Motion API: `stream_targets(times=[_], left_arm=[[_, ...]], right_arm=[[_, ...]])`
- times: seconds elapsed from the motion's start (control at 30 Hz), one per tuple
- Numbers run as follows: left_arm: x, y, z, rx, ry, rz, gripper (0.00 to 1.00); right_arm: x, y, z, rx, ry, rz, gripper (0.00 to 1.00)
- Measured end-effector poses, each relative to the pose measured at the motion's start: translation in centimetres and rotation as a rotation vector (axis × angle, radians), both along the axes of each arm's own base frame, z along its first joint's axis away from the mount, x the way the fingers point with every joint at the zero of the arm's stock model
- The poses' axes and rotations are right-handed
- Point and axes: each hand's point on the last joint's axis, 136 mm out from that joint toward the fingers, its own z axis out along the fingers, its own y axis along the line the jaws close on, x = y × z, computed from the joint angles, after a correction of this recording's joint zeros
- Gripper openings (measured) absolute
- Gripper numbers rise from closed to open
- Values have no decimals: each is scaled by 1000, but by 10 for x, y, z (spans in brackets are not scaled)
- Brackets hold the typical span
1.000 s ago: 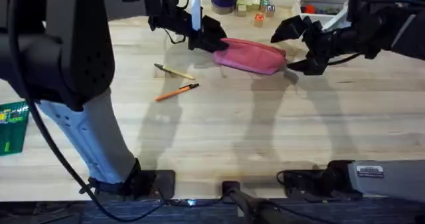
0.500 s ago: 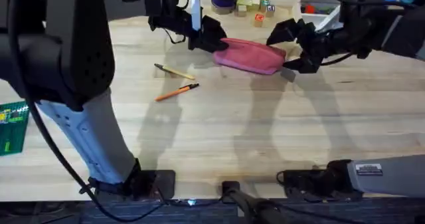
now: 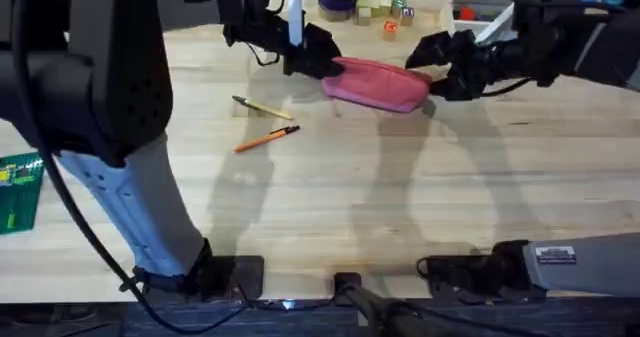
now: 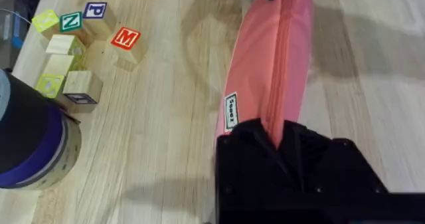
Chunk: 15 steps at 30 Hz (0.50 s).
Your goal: Unzip the bag, pick up the pens from the table one at a time and place them inside, then zip the bag closed.
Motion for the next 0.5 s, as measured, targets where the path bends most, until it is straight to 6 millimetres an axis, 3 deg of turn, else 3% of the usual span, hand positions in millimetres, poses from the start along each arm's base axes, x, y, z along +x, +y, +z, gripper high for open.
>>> stream_targets(times=[0.17,0.5], left_arm=[[0,0,0,0,0,0,42],[0,0,0,0,0,0,42]], right_arm=[[0,1,0,3,0,2,484],[-1,2,1,16,0,8,437]])
